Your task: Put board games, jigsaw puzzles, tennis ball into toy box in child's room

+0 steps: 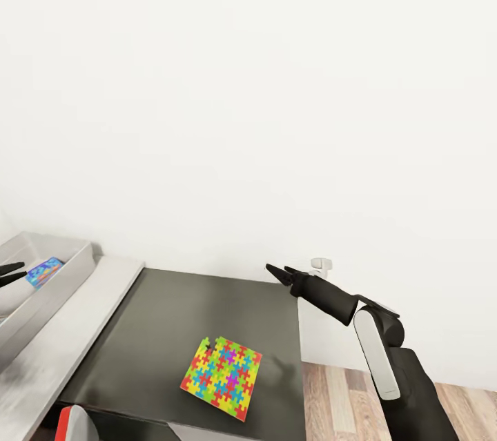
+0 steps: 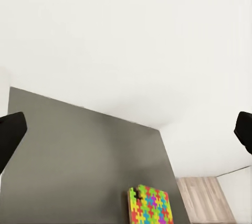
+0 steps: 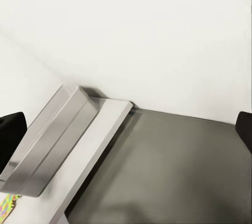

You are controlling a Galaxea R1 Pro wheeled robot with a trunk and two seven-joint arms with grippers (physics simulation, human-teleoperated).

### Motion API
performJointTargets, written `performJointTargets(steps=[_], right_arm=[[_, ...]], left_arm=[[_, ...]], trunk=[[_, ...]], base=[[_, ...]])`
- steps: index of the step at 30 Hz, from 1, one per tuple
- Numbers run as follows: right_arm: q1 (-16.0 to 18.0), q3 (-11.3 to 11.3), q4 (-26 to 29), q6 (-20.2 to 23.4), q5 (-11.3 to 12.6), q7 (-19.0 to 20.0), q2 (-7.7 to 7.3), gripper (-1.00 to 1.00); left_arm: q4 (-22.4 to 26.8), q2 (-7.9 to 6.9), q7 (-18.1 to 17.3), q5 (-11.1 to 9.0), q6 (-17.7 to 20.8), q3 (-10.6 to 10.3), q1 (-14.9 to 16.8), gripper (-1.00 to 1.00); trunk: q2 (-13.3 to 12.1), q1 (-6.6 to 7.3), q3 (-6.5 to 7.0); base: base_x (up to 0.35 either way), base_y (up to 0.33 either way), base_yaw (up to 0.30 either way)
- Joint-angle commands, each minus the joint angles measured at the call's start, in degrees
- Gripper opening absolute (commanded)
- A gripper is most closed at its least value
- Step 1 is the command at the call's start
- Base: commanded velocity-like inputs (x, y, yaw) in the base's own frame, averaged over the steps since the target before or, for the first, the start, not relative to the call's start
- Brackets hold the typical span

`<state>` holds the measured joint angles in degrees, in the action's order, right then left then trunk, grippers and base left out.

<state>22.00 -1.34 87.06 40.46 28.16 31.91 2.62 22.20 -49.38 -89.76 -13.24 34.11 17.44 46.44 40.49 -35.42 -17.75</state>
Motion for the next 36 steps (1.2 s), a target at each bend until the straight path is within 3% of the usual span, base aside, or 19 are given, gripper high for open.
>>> performJointTargets(steps=[1,4,10,20,23,27,29,30,32,36], right_arm=[[0.1,-0.1,0.0,0.4,0.1,0.1,0.08,1.0],[0.1,0.1,0.0,0.3,0.1,0.1,0.14,1.0],[0.1,3.2,0.0,-2.2,0.1,0.0,-0.17,1.0],[0.1,4.1,0.0,-3.2,0.2,-0.4,-0.23,1.0],[0.1,4.1,-0.1,-3.2,0.2,-0.5,-0.24,1.0],[0.1,4.0,-0.2,-3.3,0.2,-0.6,-0.28,1.0],[0.1,3.7,-0.2,-3.2,0.3,-0.6,-0.33,1.0],[0.1,3.6,-0.2,-3.2,0.3,-0.6,-0.35,1.0],[0.1,3.5,-0.2,-3.2,0.4,-0.6,-0.39,1.0],[0.1,3.3,-0.3,-3.1,0.4,-0.5,-0.48,1.0]], left_arm=[[0.0,-0.02,-0.2,0.1,0.6,0.0,0.0,1.0],[0.0,-0.02,-0.2,0.1,0.6,0.0,0.0,1.0],[0.1,0.03,-0.2,0.1,0.6,0.0,0.0,1.0],[0.7,1.36,-0.2,0.1,0.6,-0.3,0.0,1.0],[2.6,3.26,-0.2,0.1,0.6,-0.4,0.0,1.0],[6.3,7.86,-0.2,0.1,1.0,-1.7,-0.2,1.0],[7.9,10.73,-0.2,0.1,1.2,-4.6,-0.3,1.0],[8.1,11.36,-0.2,0.2,1.3,-5.5,-0.3,1.0],[8.6,13.74,-0.2,0.3,1.7,-9.4,-0.2,1.0],[9.0,17.68,-0.2,0.6,2.1,-14.0,-0.2,1.0]], trunk=[[0.1,-0.02,0.0],[0.1,-0.02,0.26],[0.1,-0.02,0.81],[0.1,-0.02,1.76],[0.1,-0.02,1.91],[0.1,-0.02,1.96],[0.1,-0.02,1.98],[0.1,-0.02,1.99],[0.1,-0.02,2.05],[0.1,-0.02,2.2]], base=[[0.0,0.0,-0.175],[-0.002,0.0,-0.099],[-0.022,0.0,-0.022],[-0.002,0.0,-0.002],[0.0,0.0,0.0],[0.0,0.0,0.0],[0.0,0.0,-0.028],[0.0,0.0,-0.083],[0.0,0.0,-0.161],[0.0,0.0,-0.221]])
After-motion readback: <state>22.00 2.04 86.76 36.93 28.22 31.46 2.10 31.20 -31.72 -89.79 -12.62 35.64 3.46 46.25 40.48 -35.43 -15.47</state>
